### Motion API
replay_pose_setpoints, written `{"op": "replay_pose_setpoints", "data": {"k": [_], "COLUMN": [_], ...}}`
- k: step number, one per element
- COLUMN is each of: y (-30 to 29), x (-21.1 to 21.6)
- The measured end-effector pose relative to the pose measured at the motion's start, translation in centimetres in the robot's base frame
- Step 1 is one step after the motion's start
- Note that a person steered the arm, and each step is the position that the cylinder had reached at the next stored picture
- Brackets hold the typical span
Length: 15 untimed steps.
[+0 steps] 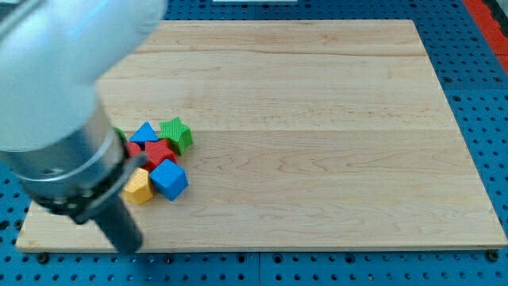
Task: Place the blue cube towards the top right corner
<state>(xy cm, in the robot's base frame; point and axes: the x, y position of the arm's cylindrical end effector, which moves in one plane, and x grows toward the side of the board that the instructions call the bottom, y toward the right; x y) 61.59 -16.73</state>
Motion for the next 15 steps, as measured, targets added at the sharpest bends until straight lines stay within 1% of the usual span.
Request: {"op": "replay_pose_setpoints", "data": {"k": [2, 3, 7, 8, 9, 10, 11, 12, 14, 15], "y": [1.4, 4.4, 5.5, 10.6, 18.8, 23.2, 22.1, 22.5, 19.3, 19.3], "x": [-7.5, -8.3, -8.8, -8.8, -8.8, -8.8, -8.8, -8.8, -8.8, -8.8]}}
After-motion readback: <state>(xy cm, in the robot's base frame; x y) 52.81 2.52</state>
